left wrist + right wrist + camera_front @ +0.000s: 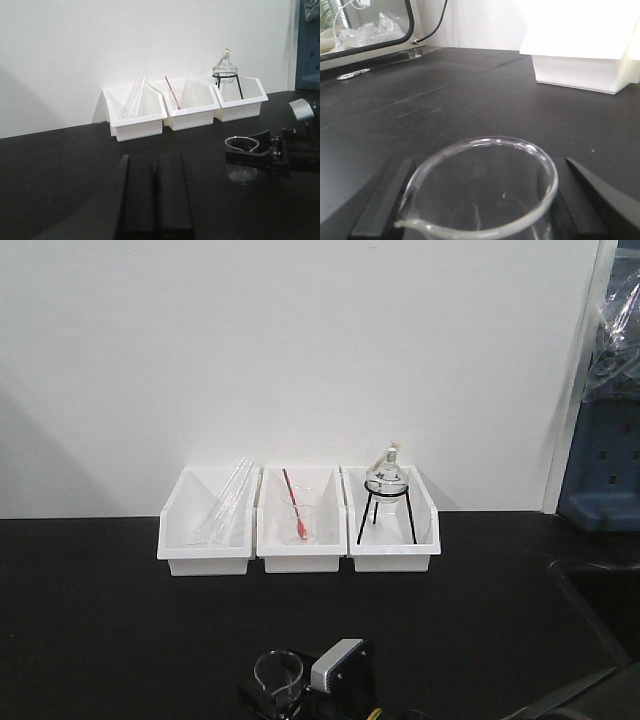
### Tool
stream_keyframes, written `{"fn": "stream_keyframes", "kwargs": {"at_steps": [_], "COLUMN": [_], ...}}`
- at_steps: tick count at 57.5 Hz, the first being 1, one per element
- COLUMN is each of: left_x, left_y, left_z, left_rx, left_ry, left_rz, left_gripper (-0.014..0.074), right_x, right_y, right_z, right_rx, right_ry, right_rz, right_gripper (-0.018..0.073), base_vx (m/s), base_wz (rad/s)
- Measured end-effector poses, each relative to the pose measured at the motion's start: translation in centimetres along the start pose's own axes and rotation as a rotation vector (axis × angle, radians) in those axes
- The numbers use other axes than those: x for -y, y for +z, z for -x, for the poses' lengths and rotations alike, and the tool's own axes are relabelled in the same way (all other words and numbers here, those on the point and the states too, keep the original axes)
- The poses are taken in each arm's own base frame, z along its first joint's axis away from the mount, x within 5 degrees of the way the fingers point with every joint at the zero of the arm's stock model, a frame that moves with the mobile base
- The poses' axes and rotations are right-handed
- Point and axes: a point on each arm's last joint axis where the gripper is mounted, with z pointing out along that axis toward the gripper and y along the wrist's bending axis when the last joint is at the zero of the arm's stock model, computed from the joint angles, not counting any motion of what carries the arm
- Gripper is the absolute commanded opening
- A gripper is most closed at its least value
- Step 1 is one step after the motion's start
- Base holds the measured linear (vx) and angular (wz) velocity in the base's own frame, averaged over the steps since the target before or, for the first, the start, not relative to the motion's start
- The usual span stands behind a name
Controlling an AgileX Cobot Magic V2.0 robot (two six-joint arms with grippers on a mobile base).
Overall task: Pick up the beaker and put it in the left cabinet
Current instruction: 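Close the right gripper on the beaker rim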
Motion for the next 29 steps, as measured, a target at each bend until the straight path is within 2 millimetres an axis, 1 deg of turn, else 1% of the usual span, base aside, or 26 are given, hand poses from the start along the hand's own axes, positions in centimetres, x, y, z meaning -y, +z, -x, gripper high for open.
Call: {"fn": "stream_keyframes", "kwargs": {"at_steps": [12,18,23,29], "left_x": [0.0,0.0,0.0,0.0], "left_y": [0.0,0.0,0.0,0.0], "left_z": [0.0,0.0,0.0,0.0], "left_rx": [0.0,0.0,0.0,0.0], "left_ry": [0.0,0.0,0.0,0.0], "left_rz": [0.0,0.0,0.0,0.0], "left_gripper": [0.0001,0.0001,0.0001,0.0001], "right_x": [0.0,0.0,0.0,0.0], "right_y": [0.0,0.0,0.0,0.0], "right_z": [0.0,0.0,0.0,0.01], "right_rx": [0.0,0.0,0.0,0.001], "right_ry": [0.0,0.0,0.0,0.0], "right_rz": [0.0,0.0,0.0,0.0], "right_gripper": [0.0475,0.0434,0.0346,0.0191], "base_vx": [0.0,0.0,0.0,0.0], "base_wz": [0.0,0.0,0.0,0.0]}}
